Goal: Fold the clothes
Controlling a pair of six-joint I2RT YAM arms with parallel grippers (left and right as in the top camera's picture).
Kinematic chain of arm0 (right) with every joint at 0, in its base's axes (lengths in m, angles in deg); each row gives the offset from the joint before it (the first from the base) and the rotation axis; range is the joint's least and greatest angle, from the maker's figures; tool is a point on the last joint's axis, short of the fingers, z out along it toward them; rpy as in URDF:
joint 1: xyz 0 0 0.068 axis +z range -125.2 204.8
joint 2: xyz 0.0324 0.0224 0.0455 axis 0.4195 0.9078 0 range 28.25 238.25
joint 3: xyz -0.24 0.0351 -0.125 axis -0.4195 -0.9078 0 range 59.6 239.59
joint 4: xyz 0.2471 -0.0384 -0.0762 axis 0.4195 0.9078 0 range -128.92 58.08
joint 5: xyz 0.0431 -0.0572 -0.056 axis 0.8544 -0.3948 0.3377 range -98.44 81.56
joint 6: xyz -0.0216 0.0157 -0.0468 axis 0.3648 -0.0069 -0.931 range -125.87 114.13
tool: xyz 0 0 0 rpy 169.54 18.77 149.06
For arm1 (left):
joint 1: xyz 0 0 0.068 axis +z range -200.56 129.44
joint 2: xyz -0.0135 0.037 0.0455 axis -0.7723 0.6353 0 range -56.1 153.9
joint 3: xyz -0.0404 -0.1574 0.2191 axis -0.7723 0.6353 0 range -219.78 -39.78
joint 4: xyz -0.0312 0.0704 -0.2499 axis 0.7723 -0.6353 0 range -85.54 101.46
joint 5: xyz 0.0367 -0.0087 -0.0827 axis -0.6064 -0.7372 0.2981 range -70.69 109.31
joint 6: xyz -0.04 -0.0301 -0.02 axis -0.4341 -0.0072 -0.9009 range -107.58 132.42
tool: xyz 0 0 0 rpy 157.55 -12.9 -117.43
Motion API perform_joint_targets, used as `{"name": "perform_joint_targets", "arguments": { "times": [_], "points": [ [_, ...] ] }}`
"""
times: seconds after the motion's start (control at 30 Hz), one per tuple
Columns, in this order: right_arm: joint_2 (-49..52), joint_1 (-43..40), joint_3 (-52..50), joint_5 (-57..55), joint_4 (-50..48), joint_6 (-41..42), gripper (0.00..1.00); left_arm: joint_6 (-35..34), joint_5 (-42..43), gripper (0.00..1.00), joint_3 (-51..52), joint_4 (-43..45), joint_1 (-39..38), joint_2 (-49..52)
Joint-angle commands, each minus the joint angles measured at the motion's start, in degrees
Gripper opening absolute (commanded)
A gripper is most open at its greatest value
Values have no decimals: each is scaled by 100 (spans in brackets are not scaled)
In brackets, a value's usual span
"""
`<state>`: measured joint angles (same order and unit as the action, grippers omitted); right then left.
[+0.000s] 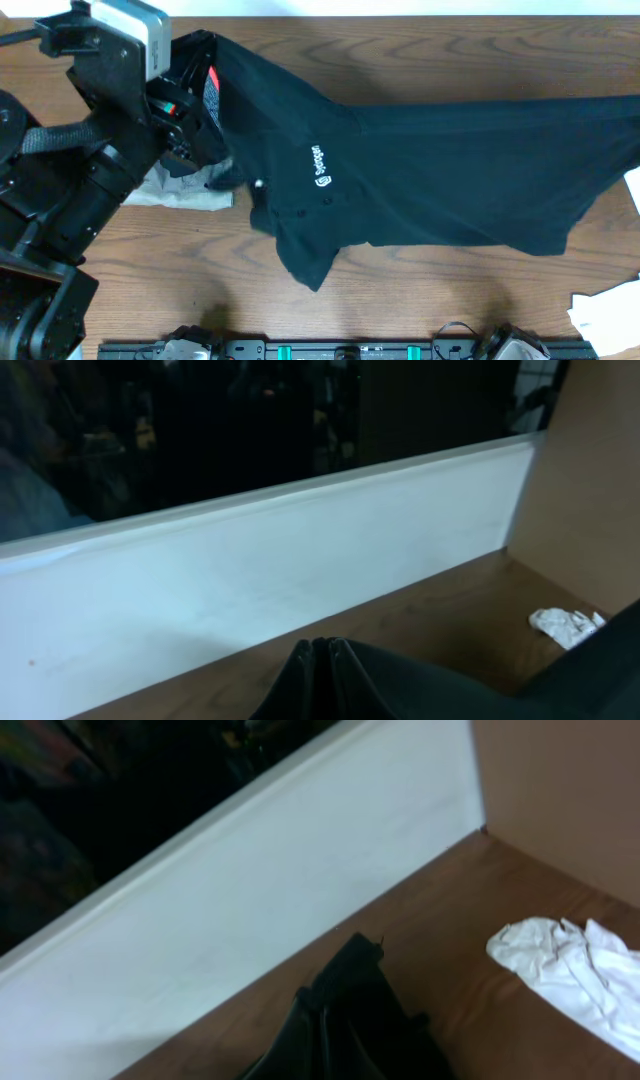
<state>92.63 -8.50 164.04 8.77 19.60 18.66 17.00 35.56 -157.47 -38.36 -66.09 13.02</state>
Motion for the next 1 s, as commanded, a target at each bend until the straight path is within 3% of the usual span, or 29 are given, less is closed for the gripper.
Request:
{"name": "perform_joint_targets", "arguments": {
  "times": [0.0, 0.17, 0.3, 0.43, 0.7, 0.97],
  "points": [
    [407, -7, 85, 26, -87, -105, 1, 138, -501, 6, -155, 188, 35, 330],
    [1012, 35, 85, 896, -1499, -715, 1, 1016, -520, 6, -155, 1416, 35, 1163],
    [1154, -66, 92, 1543, -2107, -695, 1, 990, -560, 6, -184, 2044, 35, 1403],
    [966, -247, 120, 1794, -1596, -612, 1, 732, -557, 6, -192, 1561, -50, 1069],
    [168, -297, 120, 1729, -175, -660, 1, 715, -494, 6, -192, -293, -533, -345],
    [-546, -295, 120, 1604, 367, -651, 1, 234, -492, 6, -190, -719, -614, -1226]
  ]
}}
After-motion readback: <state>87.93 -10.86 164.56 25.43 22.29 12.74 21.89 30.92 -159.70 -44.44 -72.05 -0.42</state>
